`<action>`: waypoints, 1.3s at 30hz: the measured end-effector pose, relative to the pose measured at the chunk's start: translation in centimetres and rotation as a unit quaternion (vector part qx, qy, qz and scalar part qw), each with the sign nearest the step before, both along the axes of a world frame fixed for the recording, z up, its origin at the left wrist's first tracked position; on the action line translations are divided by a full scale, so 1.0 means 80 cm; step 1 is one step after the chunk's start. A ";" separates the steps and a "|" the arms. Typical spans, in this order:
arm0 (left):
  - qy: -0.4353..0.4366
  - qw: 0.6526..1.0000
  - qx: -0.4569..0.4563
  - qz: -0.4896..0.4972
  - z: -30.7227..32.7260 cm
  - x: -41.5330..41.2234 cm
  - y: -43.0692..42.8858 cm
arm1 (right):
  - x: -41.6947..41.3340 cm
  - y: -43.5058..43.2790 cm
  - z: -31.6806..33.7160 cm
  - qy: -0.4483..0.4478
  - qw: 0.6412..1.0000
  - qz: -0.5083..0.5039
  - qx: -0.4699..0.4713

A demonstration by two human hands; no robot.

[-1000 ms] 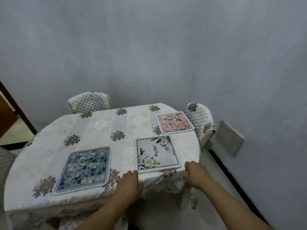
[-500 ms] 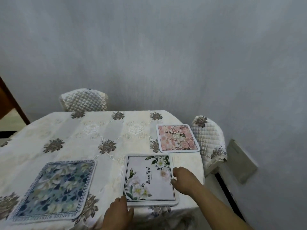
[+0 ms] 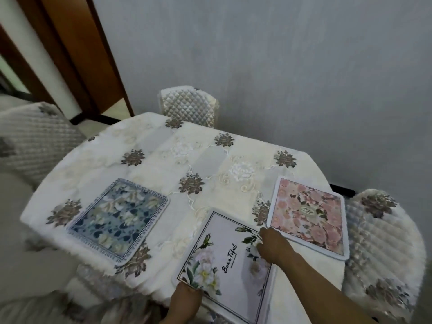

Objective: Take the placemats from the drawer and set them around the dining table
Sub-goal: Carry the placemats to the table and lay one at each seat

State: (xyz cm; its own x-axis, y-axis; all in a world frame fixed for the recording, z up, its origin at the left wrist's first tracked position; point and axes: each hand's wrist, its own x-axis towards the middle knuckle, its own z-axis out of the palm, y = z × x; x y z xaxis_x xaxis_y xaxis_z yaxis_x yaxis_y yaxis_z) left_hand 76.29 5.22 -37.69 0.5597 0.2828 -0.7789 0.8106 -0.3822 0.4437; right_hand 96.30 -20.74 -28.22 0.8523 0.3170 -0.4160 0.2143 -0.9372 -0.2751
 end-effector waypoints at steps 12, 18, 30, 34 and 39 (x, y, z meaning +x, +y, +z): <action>0.001 0.919 0.048 0.391 0.063 0.042 -0.148 | 0.079 -0.008 -0.065 0.013 0.993 0.121 0.008; -0.008 0.859 0.102 0.501 0.041 0.059 -0.179 | 0.091 -0.022 -0.076 0.034 0.995 0.043 0.087; -0.020 0.844 0.107 0.526 0.042 0.018 -0.208 | 0.032 -0.065 -0.061 0.095 0.988 -0.015 0.119; -0.110 0.860 0.115 0.485 0.053 -0.012 -0.207 | 0.000 -0.076 -0.049 0.089 0.985 -0.032 0.145; -0.210 0.866 0.115 0.440 0.102 -0.019 -0.192 | -0.027 -0.087 -0.005 0.040 0.982 -0.035 0.179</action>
State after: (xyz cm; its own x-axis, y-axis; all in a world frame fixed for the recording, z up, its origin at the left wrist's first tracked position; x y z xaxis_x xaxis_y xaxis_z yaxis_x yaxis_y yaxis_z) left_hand 74.78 -10.15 -29.51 0.2687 0.8640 -0.4259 0.6188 0.1840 0.7637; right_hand 94.15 -27.70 -28.59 0.8461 0.3979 -0.3547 0.1178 -0.7885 -0.6037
